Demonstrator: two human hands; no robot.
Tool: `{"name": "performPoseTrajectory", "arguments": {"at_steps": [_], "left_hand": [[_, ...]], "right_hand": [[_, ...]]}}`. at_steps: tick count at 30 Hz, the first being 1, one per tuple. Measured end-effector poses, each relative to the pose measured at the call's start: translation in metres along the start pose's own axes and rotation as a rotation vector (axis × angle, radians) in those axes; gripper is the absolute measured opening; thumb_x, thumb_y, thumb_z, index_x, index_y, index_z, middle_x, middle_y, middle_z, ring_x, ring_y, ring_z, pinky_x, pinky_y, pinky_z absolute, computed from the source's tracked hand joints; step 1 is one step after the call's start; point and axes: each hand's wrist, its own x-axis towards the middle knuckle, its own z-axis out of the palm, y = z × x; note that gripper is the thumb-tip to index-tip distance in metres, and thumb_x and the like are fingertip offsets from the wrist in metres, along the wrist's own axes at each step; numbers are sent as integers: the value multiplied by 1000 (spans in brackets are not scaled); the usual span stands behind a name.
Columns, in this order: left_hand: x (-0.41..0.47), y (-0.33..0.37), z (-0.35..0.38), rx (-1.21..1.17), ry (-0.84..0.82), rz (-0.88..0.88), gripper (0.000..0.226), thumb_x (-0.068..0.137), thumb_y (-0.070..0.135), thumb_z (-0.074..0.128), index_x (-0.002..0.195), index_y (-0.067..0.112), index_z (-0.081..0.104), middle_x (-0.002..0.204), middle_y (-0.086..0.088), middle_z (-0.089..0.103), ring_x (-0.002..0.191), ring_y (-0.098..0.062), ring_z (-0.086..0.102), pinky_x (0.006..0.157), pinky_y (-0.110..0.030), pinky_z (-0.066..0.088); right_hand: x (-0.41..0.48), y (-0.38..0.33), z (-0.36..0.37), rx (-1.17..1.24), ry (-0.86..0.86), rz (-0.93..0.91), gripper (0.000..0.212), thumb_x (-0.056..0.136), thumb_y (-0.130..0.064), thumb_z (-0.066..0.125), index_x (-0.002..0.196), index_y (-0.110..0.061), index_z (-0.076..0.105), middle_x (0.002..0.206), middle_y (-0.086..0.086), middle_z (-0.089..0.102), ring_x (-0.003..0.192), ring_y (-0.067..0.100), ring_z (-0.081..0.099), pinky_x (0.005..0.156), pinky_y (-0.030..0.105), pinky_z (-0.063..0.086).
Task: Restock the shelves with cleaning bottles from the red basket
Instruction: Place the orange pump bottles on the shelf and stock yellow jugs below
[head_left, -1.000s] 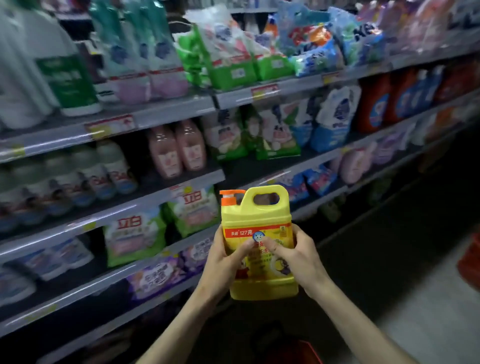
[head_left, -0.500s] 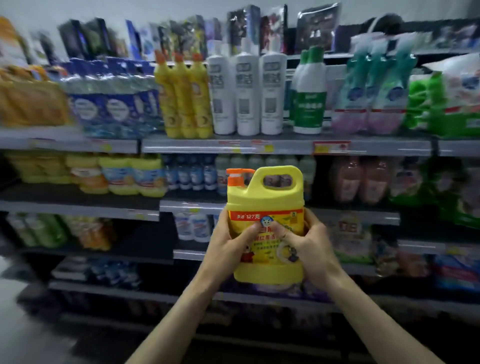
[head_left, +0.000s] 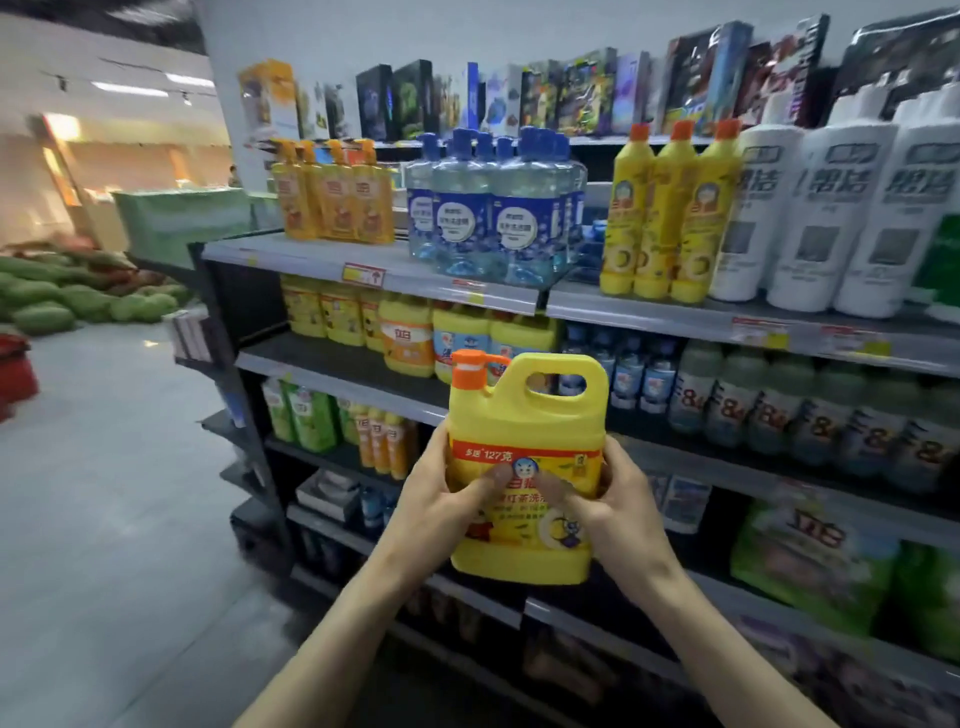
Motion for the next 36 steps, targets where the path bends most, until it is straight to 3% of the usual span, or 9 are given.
{"name": "performPoseTrajectory", "arguments": {"at_steps": [7, 10, 15, 23, 29, 33, 36], "left_hand": [[27, -29, -72, 27, 97, -40, 56, 92, 31, 76, 143, 30, 53, 127, 11, 75, 117, -9, 72, 91, -27, 61], [52, -46, -98, 60, 131, -60, 60, 94, 38, 76, 148, 33, 50, 131, 12, 73, 120, -7, 70, 95, -29, 61], [105, -74, -138, 81, 161, -155, 54, 93, 43, 70, 138, 54, 41, 123, 34, 68, 113, 10, 66, 85, -15, 57], [192, -114, -198, 70, 350, -223, 59, 88, 43, 74, 141, 44, 47, 126, 26, 70, 119, 3, 66, 101, -29, 57], [237, -138, -253, 109, 400, -205, 51, 95, 38, 72, 140, 45, 50, 128, 27, 69, 121, 4, 64, 99, -25, 54], [264, -159, -297, 100, 402, -194, 51, 97, 33, 72, 142, 43, 51, 131, 23, 69, 122, 1, 65, 97, -22, 57], [286, -177, -334, 137, 392, -155, 57, 97, 33, 72, 149, 36, 49, 135, 21, 67, 127, 0, 63, 105, -26, 54]], "right_hand": [[62, 27, 70, -45, -62, -8, 66, 75, -42, 89, 131, -23, 61, 116, -7, 77, 104, 9, 76, 89, 42, 65], [99, 44, 97, -14, -88, -13, 63, 76, -38, 89, 130, -21, 62, 115, -6, 78, 104, 10, 76, 88, 42, 65], [177, 73, 136, 6, -148, -62, 62, 78, -34, 90, 132, -20, 62, 116, -6, 77, 106, 9, 75, 89, 37, 65], [290, 106, 200, 52, -245, -92, 70, 74, -39, 90, 135, -20, 61, 120, -7, 75, 110, 8, 73, 90, 32, 63], [347, 124, 254, 73, -292, -86, 77, 72, -39, 89, 139, -22, 56, 122, -9, 71, 108, 0, 70, 82, 18, 59], [378, 138, 295, 64, -307, -67, 75, 73, -40, 90, 139, -25, 55, 123, -8, 72, 113, 5, 70, 90, 27, 62], [397, 147, 329, 52, -282, -42, 71, 76, -38, 90, 138, -23, 58, 121, -7, 74, 113, 6, 71, 90, 30, 63]]}}
